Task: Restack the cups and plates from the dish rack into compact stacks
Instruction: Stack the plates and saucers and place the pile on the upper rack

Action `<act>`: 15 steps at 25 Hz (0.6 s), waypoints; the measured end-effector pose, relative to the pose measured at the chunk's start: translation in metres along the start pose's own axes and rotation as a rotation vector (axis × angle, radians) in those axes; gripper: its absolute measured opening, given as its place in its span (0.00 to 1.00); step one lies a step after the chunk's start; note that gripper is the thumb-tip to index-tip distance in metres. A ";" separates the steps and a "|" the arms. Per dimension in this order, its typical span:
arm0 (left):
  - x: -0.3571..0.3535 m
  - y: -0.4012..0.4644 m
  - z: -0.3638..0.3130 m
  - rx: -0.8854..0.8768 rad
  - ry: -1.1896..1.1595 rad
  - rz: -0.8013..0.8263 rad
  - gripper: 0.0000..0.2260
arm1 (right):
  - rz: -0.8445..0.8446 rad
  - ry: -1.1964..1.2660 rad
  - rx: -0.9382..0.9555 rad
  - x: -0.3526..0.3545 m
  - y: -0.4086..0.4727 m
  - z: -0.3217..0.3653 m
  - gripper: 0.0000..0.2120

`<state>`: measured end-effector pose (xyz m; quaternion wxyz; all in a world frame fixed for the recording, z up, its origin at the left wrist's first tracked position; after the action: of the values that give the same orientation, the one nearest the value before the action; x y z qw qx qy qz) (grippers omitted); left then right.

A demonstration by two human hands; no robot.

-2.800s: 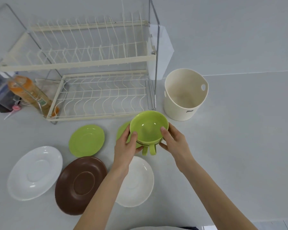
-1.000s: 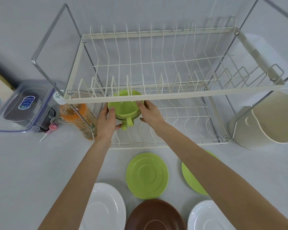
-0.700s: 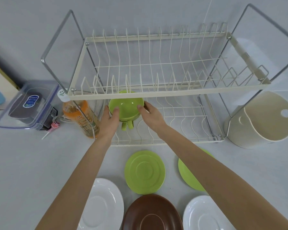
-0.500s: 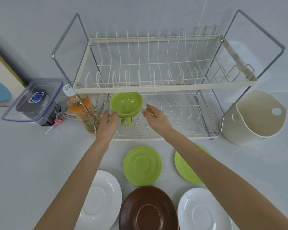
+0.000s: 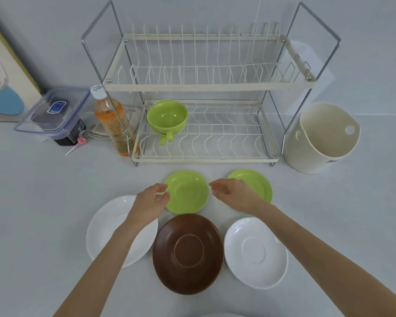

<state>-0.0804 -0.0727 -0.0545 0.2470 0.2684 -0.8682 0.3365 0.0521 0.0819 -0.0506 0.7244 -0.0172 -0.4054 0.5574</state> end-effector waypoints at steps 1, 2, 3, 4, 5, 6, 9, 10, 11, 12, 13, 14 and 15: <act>-0.008 -0.004 0.006 0.014 0.051 0.030 0.17 | 0.040 -0.039 -0.024 -0.007 -0.005 -0.007 0.17; -0.016 -0.007 0.011 0.027 0.105 0.057 0.18 | 0.086 -0.081 -0.041 -0.016 -0.009 -0.013 0.17; -0.023 -0.009 0.017 0.035 0.157 0.073 0.19 | 0.132 -0.121 -0.050 -0.023 -0.012 -0.017 0.18; -0.028 -0.011 0.021 0.044 0.202 0.076 0.19 | 0.167 -0.149 -0.058 -0.031 -0.014 -0.020 0.18; -0.031 -0.011 0.025 0.046 0.248 0.070 0.18 | 0.186 -0.171 -0.062 -0.037 -0.015 -0.021 0.18; -0.034 -0.012 0.027 0.044 0.302 0.070 0.17 | 0.191 -0.194 -0.064 -0.042 -0.016 -0.023 0.18; -0.042 -0.013 0.030 0.027 0.467 0.105 0.15 | 0.184 -0.293 -0.060 -0.053 -0.012 -0.026 0.17; -0.044 -0.014 0.030 0.020 0.497 0.097 0.16 | 0.170 -0.303 -0.058 -0.056 -0.012 -0.026 0.16; -0.046 -0.014 0.030 0.014 0.507 0.074 0.15 | 0.150 -0.292 -0.052 -0.058 -0.012 -0.027 0.15; -0.046 -0.014 0.030 0.013 0.495 0.044 0.15 | 0.129 -0.262 -0.047 -0.059 -0.013 -0.027 0.15; -0.045 -0.014 0.029 0.011 0.467 0.014 0.14 | 0.110 -0.221 -0.041 -0.059 -0.014 -0.027 0.14; -0.043 -0.015 0.029 0.010 0.427 -0.010 0.13 | 0.093 -0.171 -0.036 -0.059 -0.015 -0.028 0.14; -0.041 -0.015 0.028 0.003 0.384 -0.032 0.12 | 0.074 -0.122 -0.029 -0.058 -0.016 -0.028 0.14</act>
<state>-0.0477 -0.0898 -0.0908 0.4130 0.2132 -0.8003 0.3788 0.0785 0.0401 -0.0949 0.6767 -0.0086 -0.4559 0.5780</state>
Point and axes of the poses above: each hand's wrist, its own y-axis towards the middle knuckle, its own x-axis out of the back of the hand, z = x × y, the point moved 2 cm from there along y, towards the middle knuckle, and after that the axes turned 7 degrees about z, right-handed, at the moved point
